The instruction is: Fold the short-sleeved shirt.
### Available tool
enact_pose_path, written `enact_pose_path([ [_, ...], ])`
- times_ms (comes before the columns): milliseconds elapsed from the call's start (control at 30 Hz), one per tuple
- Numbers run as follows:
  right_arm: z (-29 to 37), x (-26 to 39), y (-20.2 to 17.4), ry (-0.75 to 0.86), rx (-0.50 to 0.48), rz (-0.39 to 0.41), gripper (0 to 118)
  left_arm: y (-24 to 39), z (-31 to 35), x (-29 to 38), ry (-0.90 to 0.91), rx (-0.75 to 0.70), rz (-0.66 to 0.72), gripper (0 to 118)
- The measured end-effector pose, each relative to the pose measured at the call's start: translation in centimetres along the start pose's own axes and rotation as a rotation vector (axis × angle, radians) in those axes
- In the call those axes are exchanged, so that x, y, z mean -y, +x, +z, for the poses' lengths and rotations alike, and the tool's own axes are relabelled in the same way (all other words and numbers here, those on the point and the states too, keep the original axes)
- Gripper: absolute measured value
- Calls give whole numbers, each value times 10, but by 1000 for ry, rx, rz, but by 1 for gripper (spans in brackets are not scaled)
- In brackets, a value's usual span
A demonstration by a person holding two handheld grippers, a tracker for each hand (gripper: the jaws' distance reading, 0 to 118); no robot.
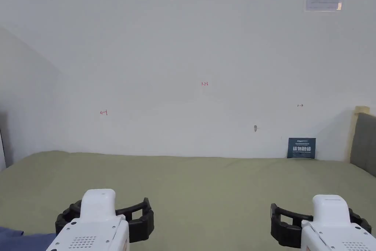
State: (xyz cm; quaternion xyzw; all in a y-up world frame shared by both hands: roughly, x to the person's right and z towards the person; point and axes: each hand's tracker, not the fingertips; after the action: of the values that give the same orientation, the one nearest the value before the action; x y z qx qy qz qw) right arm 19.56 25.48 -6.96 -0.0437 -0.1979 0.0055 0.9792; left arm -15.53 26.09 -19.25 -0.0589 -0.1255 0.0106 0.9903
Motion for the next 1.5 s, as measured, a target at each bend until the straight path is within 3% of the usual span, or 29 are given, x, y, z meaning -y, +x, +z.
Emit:
enact_pose_path([
  [1500,-3,0,3,-23,-6,7,118,-1,-2,1,-43,-9,-32,118],
])
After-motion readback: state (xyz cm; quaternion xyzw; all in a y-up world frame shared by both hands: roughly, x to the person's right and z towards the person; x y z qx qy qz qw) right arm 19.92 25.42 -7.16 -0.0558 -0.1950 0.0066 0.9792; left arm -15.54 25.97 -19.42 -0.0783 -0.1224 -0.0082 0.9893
